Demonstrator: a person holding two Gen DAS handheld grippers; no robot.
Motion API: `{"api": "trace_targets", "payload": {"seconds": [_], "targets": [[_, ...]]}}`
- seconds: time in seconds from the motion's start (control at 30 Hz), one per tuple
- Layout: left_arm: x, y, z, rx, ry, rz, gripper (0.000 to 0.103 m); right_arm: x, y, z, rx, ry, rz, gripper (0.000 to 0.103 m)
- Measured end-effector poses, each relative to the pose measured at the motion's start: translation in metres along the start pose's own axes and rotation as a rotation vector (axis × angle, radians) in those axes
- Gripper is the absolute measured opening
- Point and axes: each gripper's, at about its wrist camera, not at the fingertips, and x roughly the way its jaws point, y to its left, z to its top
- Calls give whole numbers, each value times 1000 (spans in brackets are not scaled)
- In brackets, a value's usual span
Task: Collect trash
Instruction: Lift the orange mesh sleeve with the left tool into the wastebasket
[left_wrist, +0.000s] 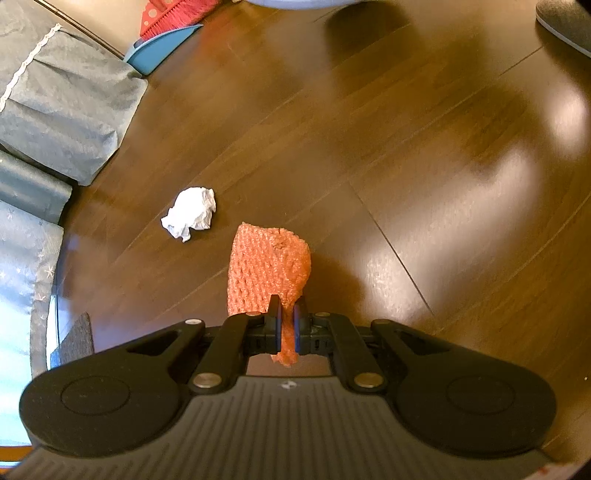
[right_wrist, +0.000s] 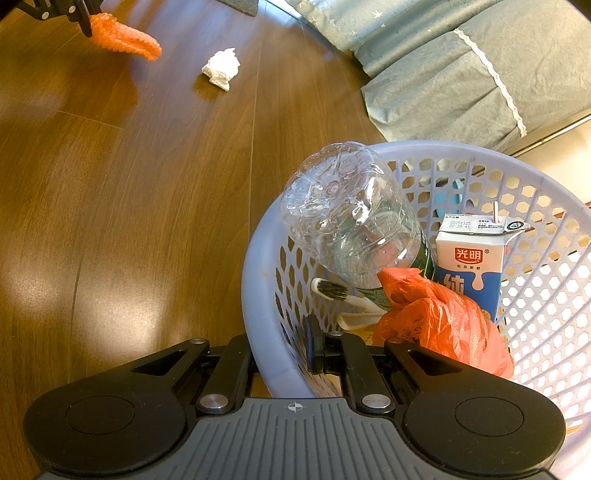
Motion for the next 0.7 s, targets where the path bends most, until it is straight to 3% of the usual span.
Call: {"api": "trace_targets", "payload": {"seconds": [0.37,0.7], "targets": [[-18,9,24,-22,-79,12,4,0,1,-1,-1,0,0,6],[-69,33,106,-57,-314,-19,4,0,0,0,0,0,2,6]]}}
